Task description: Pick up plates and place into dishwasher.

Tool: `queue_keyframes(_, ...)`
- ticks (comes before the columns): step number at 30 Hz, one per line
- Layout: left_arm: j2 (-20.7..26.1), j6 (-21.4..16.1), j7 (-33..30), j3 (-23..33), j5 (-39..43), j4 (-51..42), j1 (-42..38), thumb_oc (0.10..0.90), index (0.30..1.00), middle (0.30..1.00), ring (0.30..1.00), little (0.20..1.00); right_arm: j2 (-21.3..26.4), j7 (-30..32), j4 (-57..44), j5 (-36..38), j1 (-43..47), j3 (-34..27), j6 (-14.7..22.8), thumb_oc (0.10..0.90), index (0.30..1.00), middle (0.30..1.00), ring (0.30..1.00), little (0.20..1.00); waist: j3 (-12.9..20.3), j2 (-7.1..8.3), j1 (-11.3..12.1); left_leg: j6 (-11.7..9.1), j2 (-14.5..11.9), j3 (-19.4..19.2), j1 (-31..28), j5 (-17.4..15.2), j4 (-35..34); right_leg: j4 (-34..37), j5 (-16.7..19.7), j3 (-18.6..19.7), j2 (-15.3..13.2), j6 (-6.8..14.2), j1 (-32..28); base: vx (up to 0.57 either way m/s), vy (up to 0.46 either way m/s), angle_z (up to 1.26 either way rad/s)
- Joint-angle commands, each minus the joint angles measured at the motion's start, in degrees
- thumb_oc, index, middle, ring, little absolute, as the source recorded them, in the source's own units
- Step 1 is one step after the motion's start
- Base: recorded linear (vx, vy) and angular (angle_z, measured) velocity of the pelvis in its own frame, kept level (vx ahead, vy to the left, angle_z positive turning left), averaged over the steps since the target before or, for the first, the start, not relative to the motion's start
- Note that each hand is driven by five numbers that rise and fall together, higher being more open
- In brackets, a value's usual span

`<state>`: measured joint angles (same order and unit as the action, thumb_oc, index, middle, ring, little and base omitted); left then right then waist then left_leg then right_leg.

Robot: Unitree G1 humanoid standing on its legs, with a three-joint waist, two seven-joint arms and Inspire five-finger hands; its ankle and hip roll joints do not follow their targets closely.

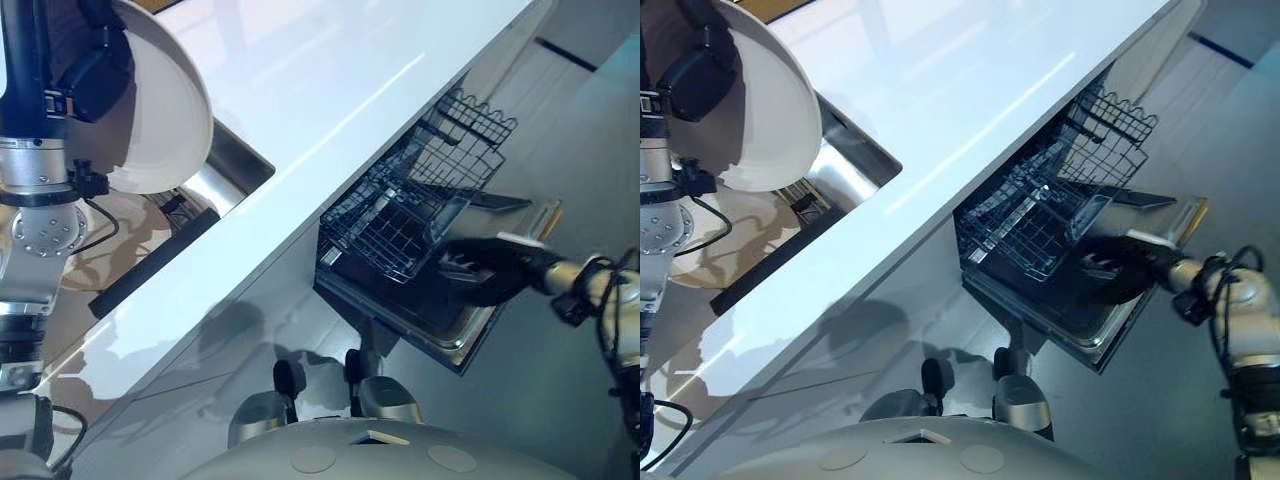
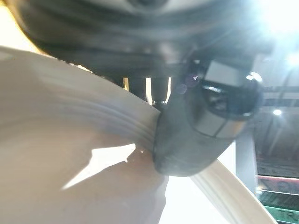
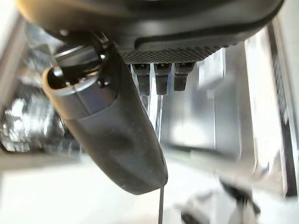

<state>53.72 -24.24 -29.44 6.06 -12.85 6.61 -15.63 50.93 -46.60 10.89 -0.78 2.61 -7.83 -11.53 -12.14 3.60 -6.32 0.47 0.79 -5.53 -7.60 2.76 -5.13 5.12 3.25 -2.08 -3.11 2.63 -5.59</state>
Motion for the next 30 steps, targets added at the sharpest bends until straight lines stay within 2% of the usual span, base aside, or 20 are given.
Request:
queue_keyframes(1,2.87,-5.03,-4.91,-1.75,3.10,1.73,-4.90,0.100,0.300,0.300,0.300,0.200,4.55,-9.20,-0.66,9.27,0.54,2.28,2.81,0.800,0.900,0.900,0.900,0.900,7.99,-2.70,0.55,1.37,2.00,-0.40,-0.05,-6.62,0.13,-8.14,-9.06,-1.79,3.51,1.12,3.05,0.03,0.001,-0.12)
queue_keyframes(4,3.10,-6.04,-5.56,-3.03,3.10,3.19,-5.03,0.100,0.300,0.300,0.300,0.200,3.14,-14.92,-0.61,18.56,0.53,4.43,3.62,0.800,0.900,0.900,0.900,0.900,8.06,-2.55,0.88,1.50,2.13,-0.20,-0.01,-6.64,0.13,-7.54,-8.64,-1.85,3.52,1.19,2.81,0.03,-0.006,-0.04)
queue_keyframes(9,3.82,-6.59,-5.83,-6.29,3.77,6.34,-7.57,0.100,0.300,0.300,0.300,0.200,2.13,-14.49,-1.41,34.82,3.42,5.87,2.38,0.800,0.900,0.900,0.900,0.900,8.10,-2.59,1.11,1.79,2.21,-0.07,-0.07,-6.74,0.13,-7.26,-8.38,-1.93,3.27,1.44,2.62,0.01,-0.002,0.00)
queue_keyframes(10,4.18,-6.79,-5.70,-6.82,4.50,7.25,-8.33,0.100,0.300,0.300,0.300,0.200,2.07,-11.14,-1.89,39.28,4.41,5.18,1.93,0.800,0.900,0.900,0.900,0.900,8.10,-2.67,1.03,1.87,2.23,-0.11,-0.10,-6.82,0.13,-7.26,-8.35,-1.94,3.17,1.51,2.61,0.00,0.000,0.00)
queue_keyframes(15,3.69,-6.56,-4.61,-5.65,5.62,9.46,-9.87,0.100,0.300,0.300,0.300,0.200,-0.26,8.13,-1.77,51.64,7.34,-2.27,6.80,0.800,0.900,0.900,0.900,0.900,8.27,-3.25,0.42,2.24,2.35,-0.37,-0.34,-7.32,0.16,-7.23,-8.48,-1.68,3.01,1.68,2.57,0.00,0.000,0.00)
queue_keyframes(16,3.14,-6.59,-4.06,-4.54,5.64,10.20,-10.12,0.100,0.300,0.300,0.300,0.200,-1.95,14.77,-2.38,52.92,8.42,-5.90,9.10,0.800,0.900,0.900,0.900,0.900,8.45,-3.55,0.17,2.35,2.37,-0.62,-0.36,-7.46,0.19,-7.21,-8.49,-1.52,3.08,1.73,2.66,0.00,0.000,0.00)
queue_keyframes(18,2.34,-6.05,-3.77,-3.68,5.21,10.66,-10.57,0.100,0.300,0.300,0.300,0.200,-3.58,21.00,-3.89,53.32,9.05,-9.06,12.40,0.800,0.900,0.900,0.900,0.900,8.47,-3.91,-0.12,2.46,2.36,-0.88,-0.48,-7.70,0.20,-7.21,-8.63,-1.29,3.19,1.76,2.63,0.01,0.009,-0.02)
queue_keyframes(19,1.85,-5.28,-4.03,-3.31,4.88,10.71,-10.99,0.100,0.300,0.300,0.300,0.200,-4.78,25.12,-5.28,51.14,9.34,-11.05,15.31,0.800,0.900,0.900,0.900,0.900,8.46,-4.25,-0.41,2.50,2.41,-1.04,-0.54,-7.85,0.20,-7.26,-8.74,-1.08,3.30,1.81,2.70,0.02,0.020,-0.07)
queue_keyframes(25,1.18,-1.16,-5.95,-2.39,4.29,9.97,-12.17,0.100,0.300,0.300,0.300,0.200,-5.99,39.39,-8.87,38.27,6.99,-17.92,28.52,0.800,0.900,0.900,0.900,0.900,8.44,-5.25,-1.98,2.70,2.54,-1.86,-0.92,-8.28,0.21,-7.66,-9.31,0.43,3.93,1.77,2.91,0.00,0.015,-0.09)
queue_keyframes(26,1.01,-0.85,-6.47,-2.38,4.28,9.84,-12.23,0.100,0.300,0.300,0.300,0.200,-5.87,40.61,-9.43,37.60,6.71,-18.34,29.96,0.800,0.900,0.900,0.900,0.900,8.32,-5.27,-2.14,2.67,2.49,-2.12,-0.81,-7.86,0.28,-7.83,-8.93,0.53,4.06,1.63,3.14,0.01,0.001,-0.08)
queue_keyframes(28,0.13,-0.36,-7.30,-2.32,3.71,9.17,-12.13,0.100,0.300,0.300,0.300,0.200,-6.58,39.26,-10.96,38.96,6.58,-18.52,30.86,0.800,0.900,0.900,0.900,0.900,8.47,-5.41,-2.28,2.69,2.53,-2.07,-1.09,-8.31,0.26,-7.92,-9.48,0.74,4.12,1.69,2.96,0.00,-0.007,-0.08)
queue_keyframes(30,-1.50,0.18,-7.92,-2.29,2.87,7.84,-12.15,0.100,0.300,0.300,0.300,0.200,-8.64,34.64,-14.28,41.09,7.00,-16.42,29.09,0.800,0.900,0.900,0.900,0.900,8.50,-5.48,-2.30,2.68,2.56,-1.97,-1.18,-8.33,0.29,-8.04,-9.64,0.83,4.19,1.53,2.97,-0.01,-0.020,-0.12)
